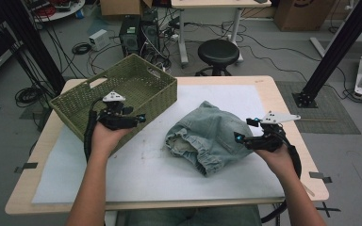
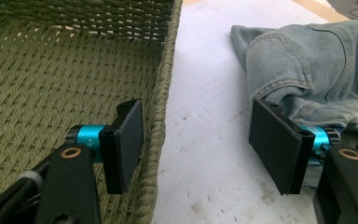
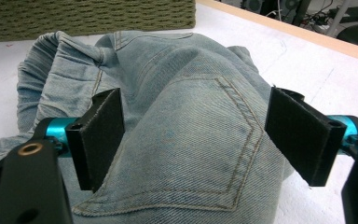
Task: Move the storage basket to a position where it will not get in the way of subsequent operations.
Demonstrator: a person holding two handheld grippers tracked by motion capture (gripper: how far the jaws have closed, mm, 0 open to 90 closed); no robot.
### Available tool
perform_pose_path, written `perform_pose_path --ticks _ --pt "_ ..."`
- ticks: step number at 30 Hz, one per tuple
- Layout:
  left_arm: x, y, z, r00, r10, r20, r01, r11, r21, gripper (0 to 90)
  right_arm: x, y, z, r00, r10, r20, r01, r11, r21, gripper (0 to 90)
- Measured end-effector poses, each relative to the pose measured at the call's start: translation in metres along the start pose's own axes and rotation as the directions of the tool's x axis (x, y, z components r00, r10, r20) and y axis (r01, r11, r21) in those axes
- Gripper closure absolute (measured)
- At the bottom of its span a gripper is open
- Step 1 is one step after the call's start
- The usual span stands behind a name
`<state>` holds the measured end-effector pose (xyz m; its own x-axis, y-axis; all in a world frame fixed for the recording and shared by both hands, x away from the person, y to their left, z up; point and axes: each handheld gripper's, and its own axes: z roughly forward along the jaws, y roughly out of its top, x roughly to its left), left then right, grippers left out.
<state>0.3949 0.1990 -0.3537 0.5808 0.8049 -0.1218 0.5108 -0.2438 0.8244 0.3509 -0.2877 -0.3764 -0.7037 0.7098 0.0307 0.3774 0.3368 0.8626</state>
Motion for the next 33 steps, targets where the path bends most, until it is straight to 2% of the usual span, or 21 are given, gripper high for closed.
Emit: perform_pose_path --ticks 10,13,21,33 --pt "-0.0005 -0.0015 -0.0005 0.9999 0.014 0.008 -0.014 0.9999 -0.003 35.6 0.0005 0.0000 -0.0007 1.0000 0.002 -0.002 -0.002 1.000 -0.001 20.3" --pt "-0.0002 -0.0023 -0.0012 0.9999 0.015 -0.005 -0.015 0.9999 -0.008 35.6 0.0005 0.0000 -0.0009 1.0000 -0.001 -0.002 0.001 1.000 -0.003 20.3" --pt "-0.0017 -0.0030 -0.0017 0.9995 0.030 0.012 -0.030 0.9994 -0.015 35.4 0.0005 0.0001 -0.0007 1.0000 -0.002 -0.003 0.002 1.000 -0.002 20.3" --pt "-0.0006 -0.0030 -0.0050 0.9998 -0.019 -0.011 0.019 0.9998 0.000 39.2 0.0004 0.0003 -0.0007 1.0000 -0.006 -0.001 0.006 1.000 -0.005 20.3"
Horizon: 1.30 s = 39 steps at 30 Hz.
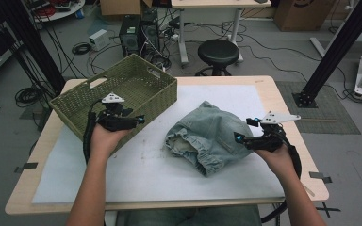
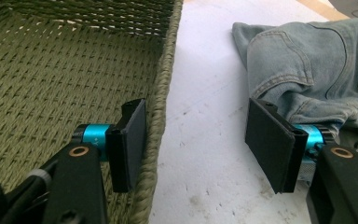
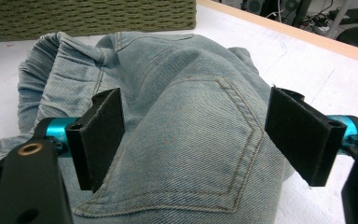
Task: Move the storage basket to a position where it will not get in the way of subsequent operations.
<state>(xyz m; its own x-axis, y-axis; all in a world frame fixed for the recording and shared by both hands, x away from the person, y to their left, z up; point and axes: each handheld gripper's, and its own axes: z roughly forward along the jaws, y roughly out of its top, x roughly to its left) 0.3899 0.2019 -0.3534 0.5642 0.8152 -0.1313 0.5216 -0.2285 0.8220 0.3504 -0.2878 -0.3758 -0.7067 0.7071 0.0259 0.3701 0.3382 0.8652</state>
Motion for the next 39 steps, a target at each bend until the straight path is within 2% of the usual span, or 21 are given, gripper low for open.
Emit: perform_pose_path --ticks 2,5,11,17,19,22,25,28,31,34,37,39 --pt "0.001 0.002 -0.003 0.9999 -0.005 -0.012 0.005 1.0000 -0.003 39.2 0.000 0.000 0.000 1.0000 0.002 0.001 -0.002 1.000 0.000 20.3" --pt "0.001 0.007 -0.007 0.9997 0.013 -0.019 -0.013 0.9999 0.002 39.1 0.000 0.000 0.000 1.0000 0.002 0.000 -0.002 1.000 0.001 20.3" --pt "0.002 0.024 -0.015 0.9971 0.076 -0.005 -0.076 0.9971 0.004 37.7 0.000 0.001 -0.001 1.0000 0.001 0.000 -0.001 1.000 -0.004 20.3" --pt "0.010 0.035 -0.019 0.9889 0.130 0.072 -0.132 0.9911 0.020 36.6 -0.001 0.001 -0.003 1.0000 0.001 0.002 -0.001 1.000 -0.009 20.3" --pt "0.014 0.038 -0.020 0.9826 0.149 0.111 -0.151 0.9884 0.014 35.1 -0.001 0.001 -0.003 1.0000 0.003 0.002 -0.003 1.000 -0.009 20.3" --pt "0.021 0.040 -0.021 0.9757 0.151 0.159 -0.156 0.9876 0.017 35.0 -0.001 0.001 -0.002 1.0000 0.002 0.002 -0.002 1.000 -0.008 20.3" --pt "0.030 0.041 -0.018 0.9633 0.155 0.219 -0.165 0.9858 0.028 34.8 -0.001 0.001 -0.002 1.0000 0.004 0.001 -0.004 1.000 -0.004 20.3" --pt "0.037 0.042 -0.013 0.9579 0.159 0.239 -0.175 0.9833 0.049 34.5 -0.001 0.001 -0.001 1.0000 0.002 0.004 -0.002 1.000 -0.001 20.3" --pt "0.044 0.041 -0.005 0.9582 0.145 0.247 -0.167 0.9835 0.071 34.3 0.000 0.000 -0.001 1.0000 0.005 0.002 -0.005 1.000 0.001 20.3" --pt "0.048 0.040 0.004 0.9591 0.141 0.246 -0.170 0.9803 0.101 34.3 -0.001 0.000 -0.001 1.0000 0.004 0.004 -0.004 1.000 0.001 20.3" --pt "0.047 0.036 0.015 0.9576 0.140 0.252 -0.179 0.9741 0.138 34.5 -0.001 0.000 0.000 1.0000 0.007 0.006 -0.007 1.000 0.002 20.3" --pt "0.046 0.033 0.022 0.9553 0.142 0.259 -0.188 0.9685 0.163 38.1 -0.001 -0.001 0.000 1.0000 0.007 0.005 -0.007 1.000 0.005 20.3"
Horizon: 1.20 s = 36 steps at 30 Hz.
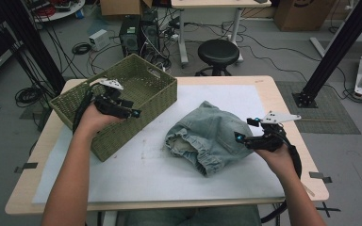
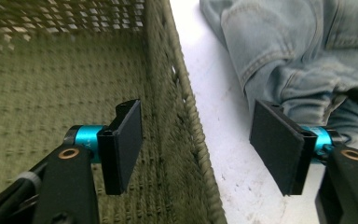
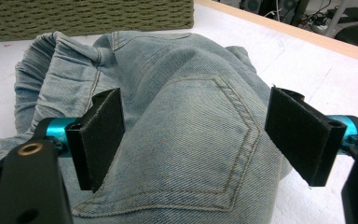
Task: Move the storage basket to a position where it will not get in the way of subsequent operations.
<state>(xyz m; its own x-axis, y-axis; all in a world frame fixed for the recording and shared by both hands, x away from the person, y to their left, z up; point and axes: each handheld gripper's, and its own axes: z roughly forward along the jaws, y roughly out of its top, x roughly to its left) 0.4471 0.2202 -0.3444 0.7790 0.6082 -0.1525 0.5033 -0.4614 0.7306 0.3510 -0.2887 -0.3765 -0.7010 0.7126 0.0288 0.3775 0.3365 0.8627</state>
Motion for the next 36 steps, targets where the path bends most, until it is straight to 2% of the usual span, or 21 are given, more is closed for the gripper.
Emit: perform_pose_path --ticks 1,3,5,6,7,8,9,11,15,17,22,29,36 --pt "0.000 -0.001 0.003 1.0000 0.008 -0.006 -0.008 0.9997 0.022 43.3 0.000 0.000 0.000 1.0000 -0.002 0.000 0.002 1.000 0.001 20.3" --pt "-0.001 -0.004 0.009 0.9991 0.039 -0.018 -0.037 0.9960 0.081 59.2 0.000 0.000 0.000 1.0000 -0.001 0.000 0.001 1.000 -0.001 20.3" --pt "0.000 -0.007 0.011 0.9993 0.032 -0.020 -0.030 0.9933 0.112 74.4 -0.001 -0.001 0.000 1.0000 0.002 -0.001 -0.002 1.000 -0.001 20.3" --pt "0.000 -0.007 0.011 0.9994 0.033 -0.012 -0.031 0.9937 0.108 78.3 -0.001 -0.001 -0.001 1.0000 0.003 -0.001 -0.003 1.000 -0.001 20.3" --pt "-0.002 -0.007 0.010 0.9995 0.021 -0.024 -0.018 0.9934 0.113 79.8 -0.001 -0.001 -0.001 1.0000 0.004 -0.001 -0.004 1.000 -0.002 20.3" --pt "-0.002 -0.006 0.009 0.9990 0.026 -0.035 -0.021 0.9922 0.123 81.5 -0.001 -0.001 -0.001 1.0000 -0.001 0.001 0.001 1.000 -0.004 20.3" --pt "-0.001 -0.006 0.007 0.9988 0.018 -0.046 -0.012 0.9908 0.135 82.4 -0.002 -0.001 -0.001 1.0000 -0.001 0.001 0.001 1.000 -0.005 20.3" --pt "0.002 -0.009 0.001 0.9977 -0.022 -0.064 0.031 0.9891 0.144 83.7 -0.002 -0.001 -0.001 1.0000 0.003 0.001 -0.003 1.000 -0.003 20.3" --pt "0.006 -0.016 -0.007 0.9989 -0.001 -0.047 0.007 0.9903 0.139 83.9 -0.001 -0.001 0.000 1.0000 -0.001 0.000 0.001 1.000 -0.001 20.3" --pt "0.006 -0.018 -0.009 0.9992 -0.003 -0.041 0.009 0.9908 0.135 83.9 -0.001 -0.001 0.000 1.0000 0.004 -0.002 -0.004 1.000 0.003 20.3" --pt "0.008 -0.022 -0.011 0.9972 -0.063 -0.040 0.067 0.9905 0.120 83.6 0.001 -0.001 0.001 1.0000 -0.005 -0.003 0.005 1.000 0.002 20.3" --pt "0.005 -0.032 -0.021 0.9927 -0.094 -0.075 0.102 0.9887 0.110 83.4 0.000 -0.001 0.001 1.0000 -0.002 -0.005 0.002 1.000 0.000 20.3" --pt "0.005 -0.037 -0.027 0.9899 -0.112 -0.086 0.121 0.9871 0.104 83.3 0.001 0.000 0.001 0.9999 -0.010 -0.010 0.010 1.000 -0.004 20.3"
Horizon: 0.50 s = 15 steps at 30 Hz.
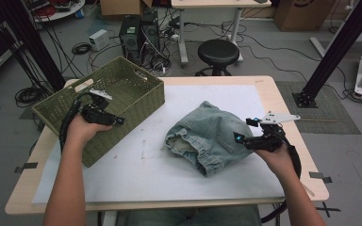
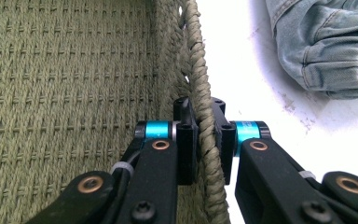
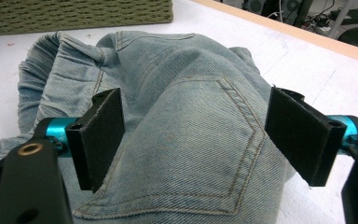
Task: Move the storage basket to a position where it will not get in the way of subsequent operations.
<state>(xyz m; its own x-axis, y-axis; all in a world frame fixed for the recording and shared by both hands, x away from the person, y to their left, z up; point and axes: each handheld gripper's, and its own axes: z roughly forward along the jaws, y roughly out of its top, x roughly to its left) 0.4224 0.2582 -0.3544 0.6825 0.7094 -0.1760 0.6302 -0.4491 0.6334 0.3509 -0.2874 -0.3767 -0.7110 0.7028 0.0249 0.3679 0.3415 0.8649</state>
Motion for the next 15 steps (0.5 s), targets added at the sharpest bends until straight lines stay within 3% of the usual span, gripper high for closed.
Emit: perform_pose_path --ticks 15 --pt "0.012 0.003 -0.002 0.9998 0.011 -0.019 -0.011 0.9999 0.008 83.1 0.001 0.000 0.002 1.0000 0.002 0.003 -0.002 1.000 0.008 20.3"
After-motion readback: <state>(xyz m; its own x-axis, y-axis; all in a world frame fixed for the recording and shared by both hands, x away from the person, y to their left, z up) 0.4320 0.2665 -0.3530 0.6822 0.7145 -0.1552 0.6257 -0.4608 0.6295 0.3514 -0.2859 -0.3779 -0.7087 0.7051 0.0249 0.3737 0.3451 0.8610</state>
